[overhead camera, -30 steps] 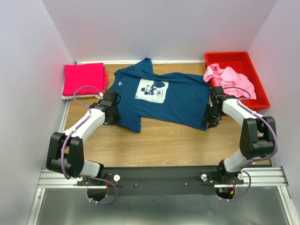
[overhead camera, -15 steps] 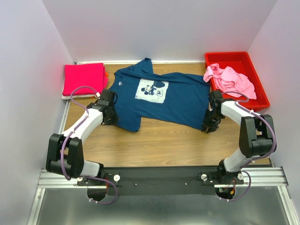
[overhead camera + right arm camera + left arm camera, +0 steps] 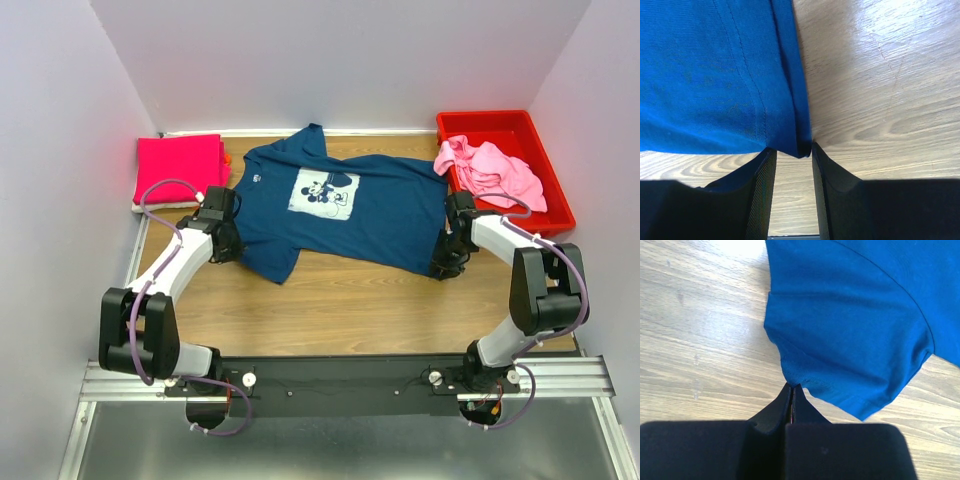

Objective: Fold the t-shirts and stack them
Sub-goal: Fold the tshirt

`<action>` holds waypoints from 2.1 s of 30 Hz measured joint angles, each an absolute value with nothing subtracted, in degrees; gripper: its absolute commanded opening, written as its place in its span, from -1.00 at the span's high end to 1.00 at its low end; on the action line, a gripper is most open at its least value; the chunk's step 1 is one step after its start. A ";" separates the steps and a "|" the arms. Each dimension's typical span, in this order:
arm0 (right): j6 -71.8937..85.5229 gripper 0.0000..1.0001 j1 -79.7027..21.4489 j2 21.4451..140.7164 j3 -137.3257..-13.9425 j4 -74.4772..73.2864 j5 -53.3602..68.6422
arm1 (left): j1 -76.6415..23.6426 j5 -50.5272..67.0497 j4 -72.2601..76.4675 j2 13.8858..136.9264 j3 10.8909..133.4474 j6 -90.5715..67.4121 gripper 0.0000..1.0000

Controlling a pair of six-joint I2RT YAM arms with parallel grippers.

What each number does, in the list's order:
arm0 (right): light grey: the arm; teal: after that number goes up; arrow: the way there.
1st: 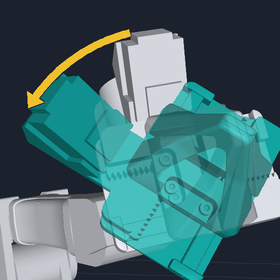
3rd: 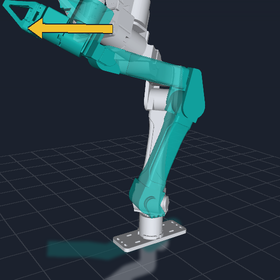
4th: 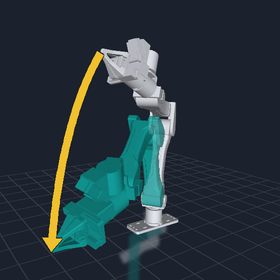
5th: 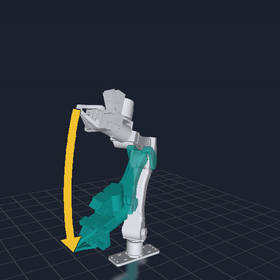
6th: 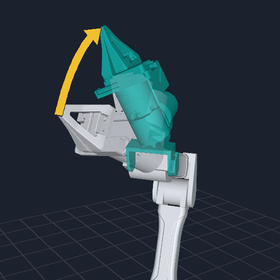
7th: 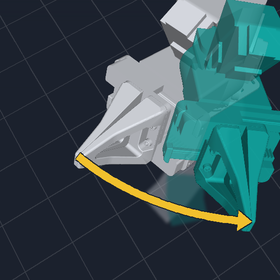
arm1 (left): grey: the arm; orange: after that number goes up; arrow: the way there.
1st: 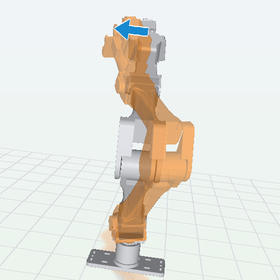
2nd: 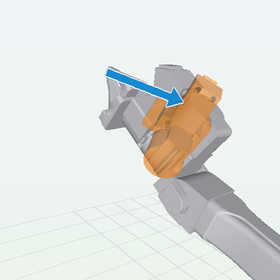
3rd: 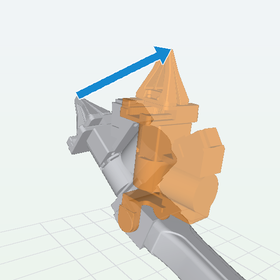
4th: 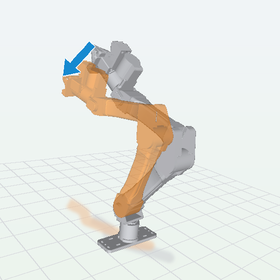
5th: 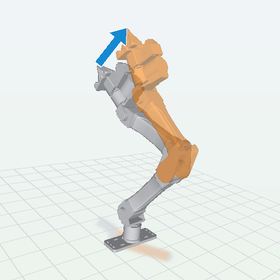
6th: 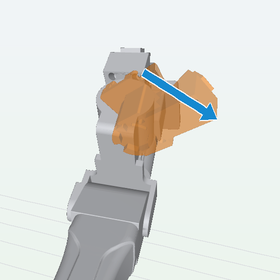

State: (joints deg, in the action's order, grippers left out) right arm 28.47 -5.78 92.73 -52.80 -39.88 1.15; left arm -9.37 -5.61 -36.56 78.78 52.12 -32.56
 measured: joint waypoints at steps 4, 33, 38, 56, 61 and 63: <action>28.10 0.45 -5.78 93.14 -53.08 -39.94 0.58 | -8.58 -5.58 -36.58 78.41 52.12 -32.23 1.00; 26.70 0.99 -11.81 90.11 -52.86 -56.14 2.63 | -7.11 -6.39 -49.56 60.18 52.07 -38.79 1.00; 29.76 0.99 -17.32 88.29 -50.19 -57.49 3.53 | -7.11 -6.37 -52.93 54.24 52.03 -41.43 1.00; 35.00 0.99 -18.81 85.65 -54.94 -62.22 1.28 | -7.11 -3.29 -51.64 57.84 55.16 -39.27 1.00; 35.05 0.99 -18.59 88.90 -58.13 -62.17 0.25 | -7.11 -2.37 -46.48 65.06 61.12 -35.70 1.00; 35.07 0.99 -18.28 90.15 -59.29 -62.22 0.19 | -7.11 -1.98 -44.84 68.03 63.77 -34.17 1.00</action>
State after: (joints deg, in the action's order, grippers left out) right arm 35.07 -18.28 90.15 -59.29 -62.22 0.19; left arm -7.11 -1.98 -44.84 68.03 63.77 -34.17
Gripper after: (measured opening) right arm 0.009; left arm 0.008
